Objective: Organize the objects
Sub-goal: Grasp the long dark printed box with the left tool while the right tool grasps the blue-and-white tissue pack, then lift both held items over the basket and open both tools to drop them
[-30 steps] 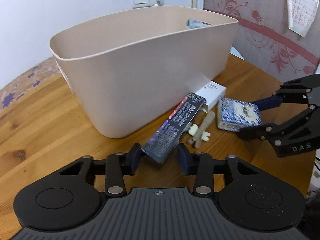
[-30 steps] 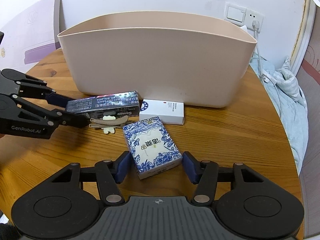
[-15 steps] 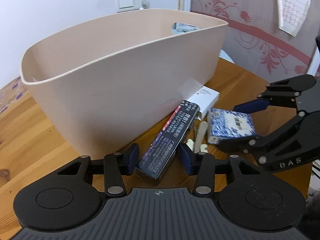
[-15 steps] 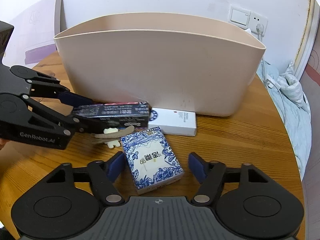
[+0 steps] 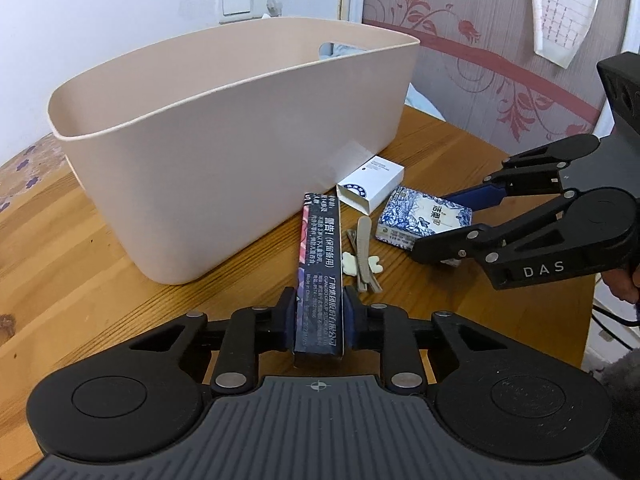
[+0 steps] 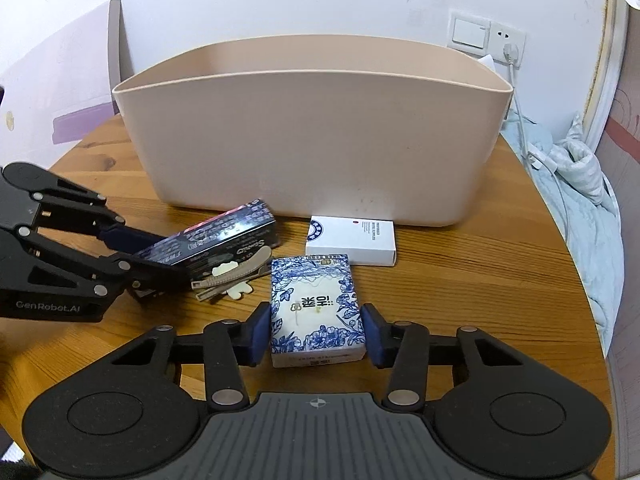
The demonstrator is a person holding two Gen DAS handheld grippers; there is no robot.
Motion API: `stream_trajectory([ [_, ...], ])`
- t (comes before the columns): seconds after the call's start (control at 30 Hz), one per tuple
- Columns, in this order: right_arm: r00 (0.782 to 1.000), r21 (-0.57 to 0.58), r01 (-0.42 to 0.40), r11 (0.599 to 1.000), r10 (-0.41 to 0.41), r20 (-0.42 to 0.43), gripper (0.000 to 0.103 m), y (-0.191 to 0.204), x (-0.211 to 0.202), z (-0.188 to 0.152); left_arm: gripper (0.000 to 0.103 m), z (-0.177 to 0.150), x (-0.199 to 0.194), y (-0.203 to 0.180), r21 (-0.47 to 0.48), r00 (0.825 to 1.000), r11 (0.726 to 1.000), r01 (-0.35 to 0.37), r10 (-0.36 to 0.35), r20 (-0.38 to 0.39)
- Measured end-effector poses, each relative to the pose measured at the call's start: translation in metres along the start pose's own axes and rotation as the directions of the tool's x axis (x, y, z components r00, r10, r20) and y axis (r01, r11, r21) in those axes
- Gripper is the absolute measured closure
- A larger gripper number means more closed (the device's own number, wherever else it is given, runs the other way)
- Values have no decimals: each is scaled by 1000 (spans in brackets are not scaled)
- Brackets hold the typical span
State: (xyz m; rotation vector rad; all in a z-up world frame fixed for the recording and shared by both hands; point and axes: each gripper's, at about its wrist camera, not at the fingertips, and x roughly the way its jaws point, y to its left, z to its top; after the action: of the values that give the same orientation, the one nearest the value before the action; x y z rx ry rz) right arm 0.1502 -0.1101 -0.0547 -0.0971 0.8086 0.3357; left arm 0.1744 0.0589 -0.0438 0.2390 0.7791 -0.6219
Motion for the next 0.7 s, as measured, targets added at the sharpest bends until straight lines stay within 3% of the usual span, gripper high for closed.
stream_trajectory([
  [0.7,997,25,26,999,-28,74,59,-6,-35,-6,79,-15,-48,-3,-26,994,998,-51,53,97],
])
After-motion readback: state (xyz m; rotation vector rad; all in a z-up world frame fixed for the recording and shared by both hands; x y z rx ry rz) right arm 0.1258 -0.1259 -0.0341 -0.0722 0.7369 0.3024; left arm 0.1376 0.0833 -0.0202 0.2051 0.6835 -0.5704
